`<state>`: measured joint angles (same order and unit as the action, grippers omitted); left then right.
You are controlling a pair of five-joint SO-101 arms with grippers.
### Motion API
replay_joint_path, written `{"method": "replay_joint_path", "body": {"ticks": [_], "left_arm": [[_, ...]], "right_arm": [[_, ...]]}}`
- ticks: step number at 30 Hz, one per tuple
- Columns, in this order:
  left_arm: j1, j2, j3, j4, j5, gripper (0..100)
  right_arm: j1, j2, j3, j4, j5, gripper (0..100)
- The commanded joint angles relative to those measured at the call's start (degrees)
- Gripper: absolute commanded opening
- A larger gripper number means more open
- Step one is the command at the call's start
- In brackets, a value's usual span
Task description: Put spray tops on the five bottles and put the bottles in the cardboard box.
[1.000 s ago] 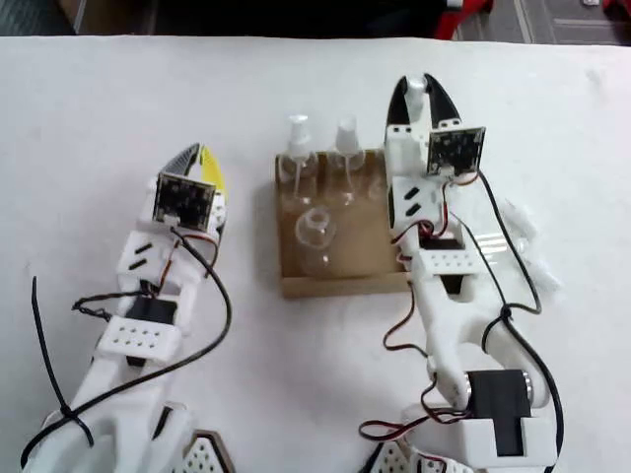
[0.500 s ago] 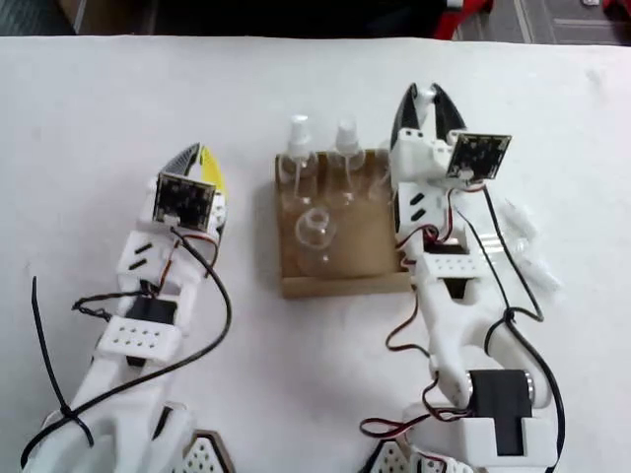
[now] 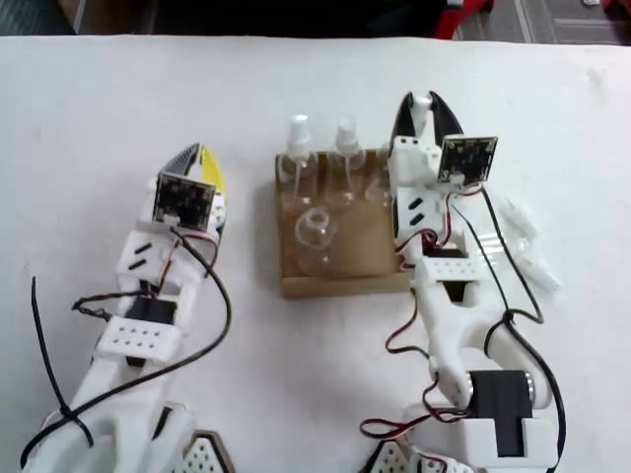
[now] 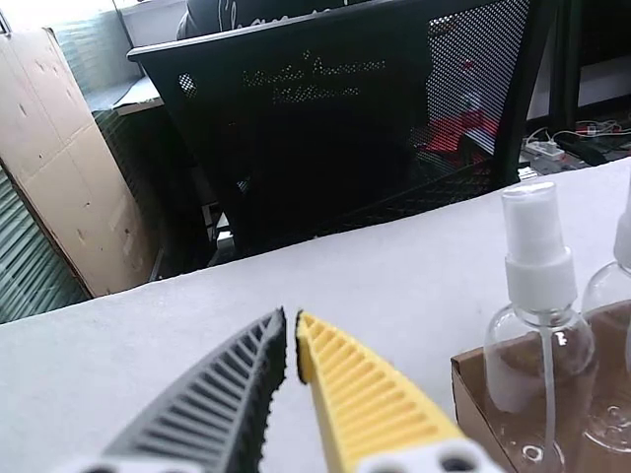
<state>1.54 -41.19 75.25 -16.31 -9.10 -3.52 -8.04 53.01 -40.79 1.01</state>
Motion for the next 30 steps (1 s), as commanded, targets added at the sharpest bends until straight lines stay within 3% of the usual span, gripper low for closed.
{"method": "replay_joint_path", "body": {"ticks": [1, 14, 21, 30], "left_arm": [[0.6, -0.1, -0.9, -1.5, -0.5, 2], [0.7, -0.1, -0.9, -1.5, -0.5, 2], [0.7, -0.1, -0.9, -1.5, -0.5, 2], [0.7, -0.1, -0.9, -1.5, -0.5, 2]], "right_arm": [[-0.5, -0.5, -0.3, -1.3, 1.1, 1.6], [-1.8, -0.6, -0.3, -1.0, 1.4, 2.5], [-3.1, -0.5, 0.2, 0.7, 1.4, 17.3], [-3.4, -1.1, 0.1, 0.7, 1.4, 16.9]]}}
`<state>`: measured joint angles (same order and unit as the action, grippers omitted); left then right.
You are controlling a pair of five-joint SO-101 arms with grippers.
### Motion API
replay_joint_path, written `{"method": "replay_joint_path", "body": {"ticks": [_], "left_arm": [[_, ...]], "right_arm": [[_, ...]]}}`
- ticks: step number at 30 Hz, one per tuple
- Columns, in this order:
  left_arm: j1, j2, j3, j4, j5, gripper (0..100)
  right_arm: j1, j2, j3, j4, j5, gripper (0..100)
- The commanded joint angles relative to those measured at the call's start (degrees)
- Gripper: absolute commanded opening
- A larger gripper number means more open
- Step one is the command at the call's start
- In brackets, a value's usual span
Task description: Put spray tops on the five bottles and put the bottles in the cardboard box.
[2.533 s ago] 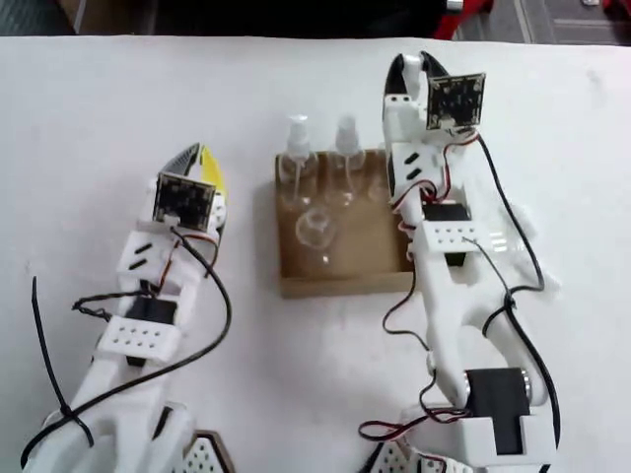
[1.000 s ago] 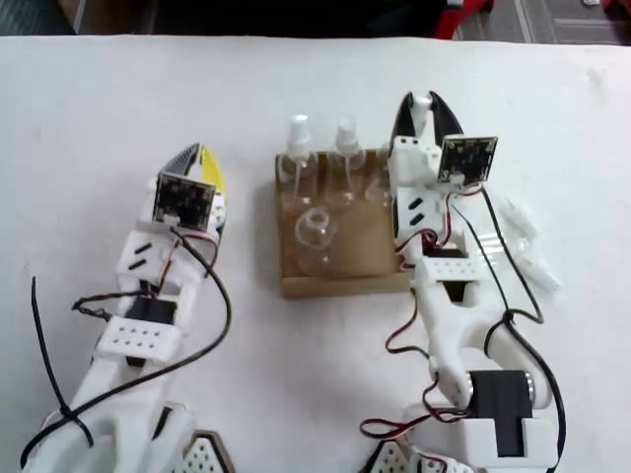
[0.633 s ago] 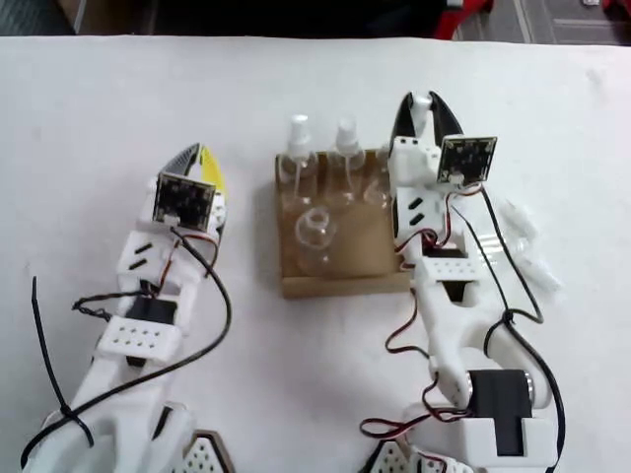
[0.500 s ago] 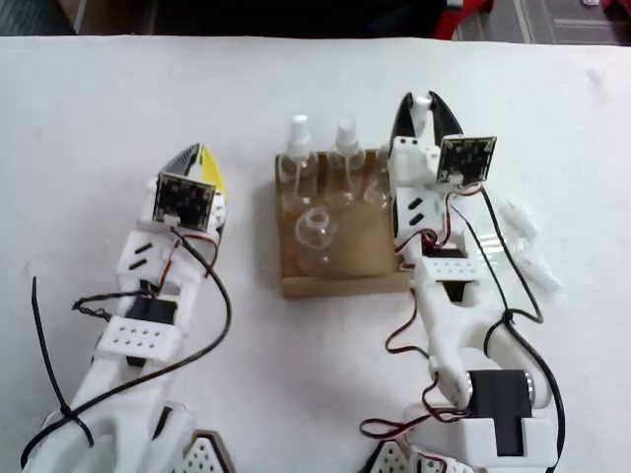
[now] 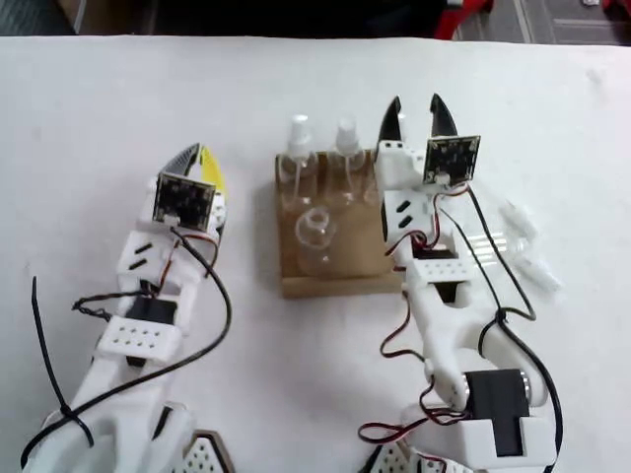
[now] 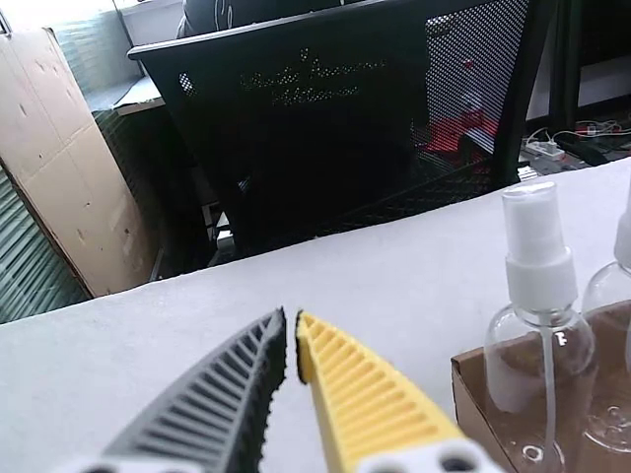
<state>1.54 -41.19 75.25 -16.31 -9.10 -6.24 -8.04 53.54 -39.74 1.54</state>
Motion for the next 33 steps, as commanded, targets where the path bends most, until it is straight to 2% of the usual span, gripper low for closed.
{"method": "replay_joint_path", "body": {"ticks": [1, 7, 10, 15, 18, 25, 29, 33], "left_arm": [[0.7, -0.1, -0.9, -1.5, -0.5, 2], [0.7, -0.1, -0.9, -1.5, -0.5, 2], [0.7, -0.1, -0.9, -1.6, -0.5, 2], [0.7, -0.1, -0.9, -1.6, -0.5, 2], [0.7, -0.1, -0.9, -1.5, -0.5, 2], [0.7, -0.1, -0.8, -1.5, -0.5, 2], [0.7, -0.1, -0.8, -1.5, -0.5, 2], [0.6, -0.1, -0.7, -1.5, -0.5, 2]], "right_arm": [[-0.7, -1.4, -0.6, -0.3, 0.9, 16.9], [0.8, -13.2, 0.0, -0.5, 0.3, 16.6], [2.7, -22.0, 1.4, 2.5, -5.2, 16.7], [8.0, -32.8, 1.1, 16.4, -18.1, 16.9], [11.9, -36.3, 1.1, 24.1, -22.0, 16.9], [22.4, -37.3, 1.3, 40.0, -22.3, 16.6], [24.2, -37.7, 1.3, 56.6, -22.8, 16.6], [25.6, -37.1, 1.5, 67.6, -22.8, 16.6]]}}
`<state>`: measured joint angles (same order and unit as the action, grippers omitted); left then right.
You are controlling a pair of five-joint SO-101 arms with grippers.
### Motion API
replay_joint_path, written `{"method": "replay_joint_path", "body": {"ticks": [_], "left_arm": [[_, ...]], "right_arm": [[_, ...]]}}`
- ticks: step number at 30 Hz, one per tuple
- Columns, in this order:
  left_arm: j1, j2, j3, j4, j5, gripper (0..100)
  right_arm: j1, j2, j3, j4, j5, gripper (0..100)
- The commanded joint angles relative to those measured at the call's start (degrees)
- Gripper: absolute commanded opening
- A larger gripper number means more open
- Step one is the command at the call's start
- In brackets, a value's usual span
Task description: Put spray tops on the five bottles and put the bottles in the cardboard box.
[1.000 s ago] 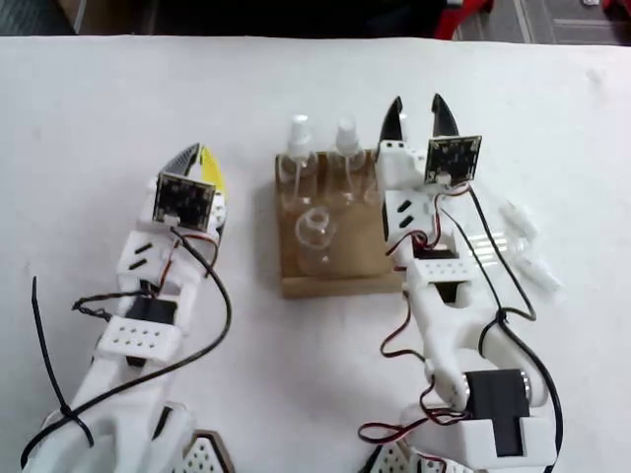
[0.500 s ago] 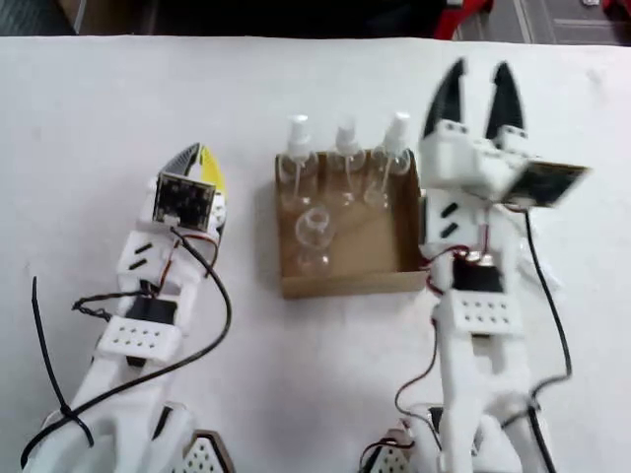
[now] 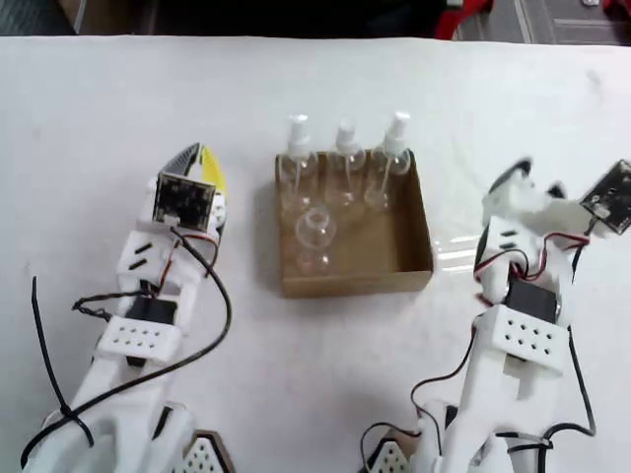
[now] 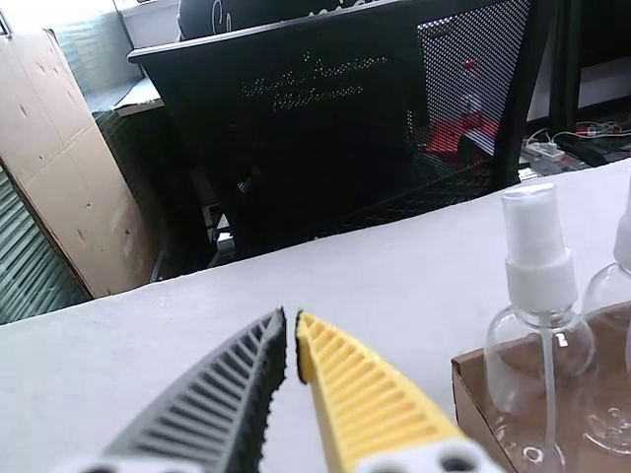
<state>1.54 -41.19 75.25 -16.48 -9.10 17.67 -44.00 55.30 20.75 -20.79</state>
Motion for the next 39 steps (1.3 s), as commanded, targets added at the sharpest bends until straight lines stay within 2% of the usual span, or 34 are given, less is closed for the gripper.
{"method": "replay_joint_path", "body": {"ticks": [1, 6, 9, 13, 19, 25, 32, 39], "left_arm": [[0.6, -0.1, -0.7, -1.3, -0.5, 2], [0.4, -0.1, -0.5, -1.3, -0.5, 2], [0.1, -0.2, -0.5, -1.5, -0.5, 2], [0.2, -0.2, -0.5, -1.5, -0.5, 2], [0.1, -0.2, -0.5, -1.5, -0.5, 2], [0.0, -0.3, -0.5, -1.5, -0.5, 2], [0.0, -0.4, -0.5, -1.6, -0.5, 2], [0.0, -0.3, -0.7, -1.6, -0.5, 2]], "right_arm": [[2.1, -1.2, 0.1, 9.6, -0.5, 16.6], [3.4, -1.3, 1.6, 11.4, 0.2, 17.0], [6.5, -1.2, -1.9, 12.1, 4.0, 17.0], [9.0, 0.8, -7.9, 17.9, 8.2, 17.0], [10.1, 12.4, -16.8, 26.7, 8.6, 17.0], [9.7, 25.5, -26.5, 34.2, 8.1, 16.6], [8.0, 40.1, -36.7, 38.3, 7.9, 16.6], [8.0, 50.9, -43.3, 39.3, -1.0, 16.6]]}}
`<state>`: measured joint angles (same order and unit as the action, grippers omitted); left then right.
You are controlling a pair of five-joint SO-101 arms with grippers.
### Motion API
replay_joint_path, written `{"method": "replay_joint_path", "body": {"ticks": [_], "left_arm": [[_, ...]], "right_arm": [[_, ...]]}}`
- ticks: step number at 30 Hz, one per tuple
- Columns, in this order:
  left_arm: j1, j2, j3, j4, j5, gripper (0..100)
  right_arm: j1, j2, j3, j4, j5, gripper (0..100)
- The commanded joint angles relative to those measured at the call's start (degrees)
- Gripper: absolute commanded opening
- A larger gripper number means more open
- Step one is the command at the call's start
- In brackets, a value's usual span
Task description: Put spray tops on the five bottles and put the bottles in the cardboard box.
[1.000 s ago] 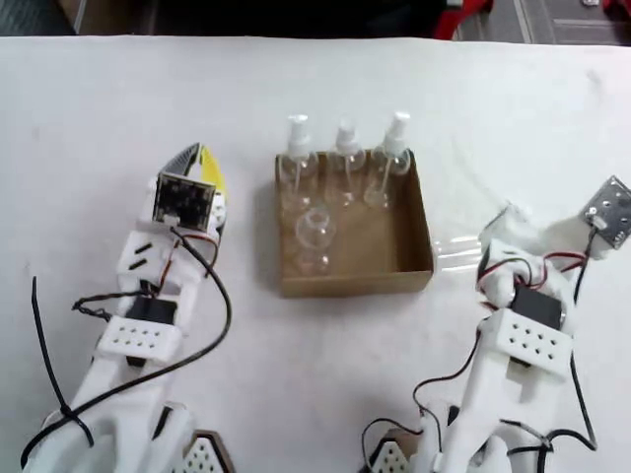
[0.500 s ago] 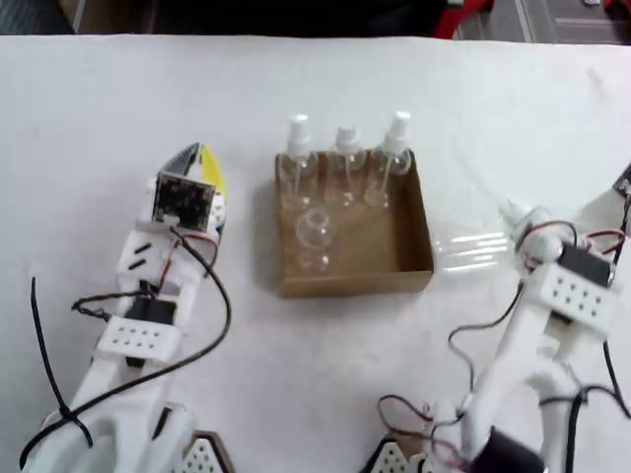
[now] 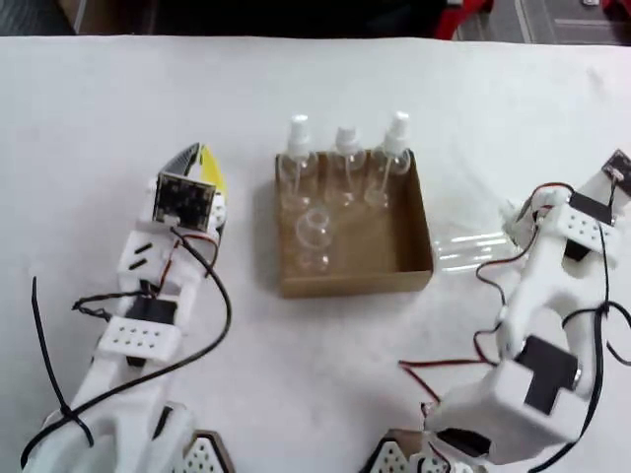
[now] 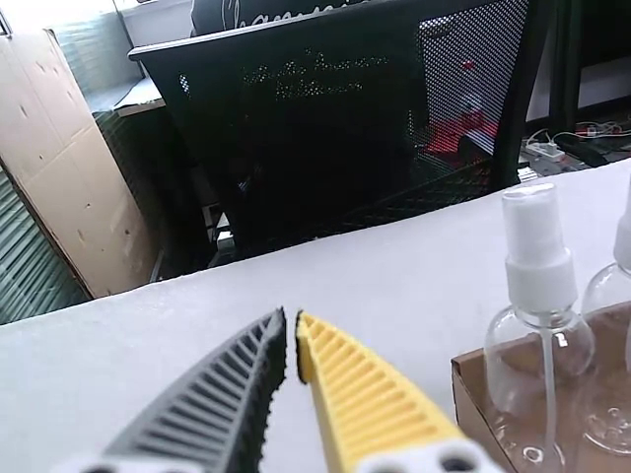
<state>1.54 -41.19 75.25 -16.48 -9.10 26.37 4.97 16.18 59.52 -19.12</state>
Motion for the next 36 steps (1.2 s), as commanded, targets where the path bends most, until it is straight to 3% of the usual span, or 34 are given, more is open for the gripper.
{"method": "replay_joint_path", "body": {"ticks": [1, 18, 26, 36], "left_arm": [[0.0, -0.3, -0.7, -1.6, -0.5, 2], [0.0, -0.3, -0.8, -1.6, -0.5, 2], [0.0, -0.3, -0.8, -1.6, -0.5, 2], [0.0, -0.3, -0.9, -1.6, -0.5, 2]], "right_arm": [[-0.7, 3.0, -4.8, 0.6, -3.0, 16.6], [-1.8, 5.9, -11.2, 0.8, -3.1, 16.6], [-3.0, 6.9, -17.5, 5.6, -3.1, 16.6], [-4.4, 18.7, -23.2, 5.5, -7.5, 16.6]]}}
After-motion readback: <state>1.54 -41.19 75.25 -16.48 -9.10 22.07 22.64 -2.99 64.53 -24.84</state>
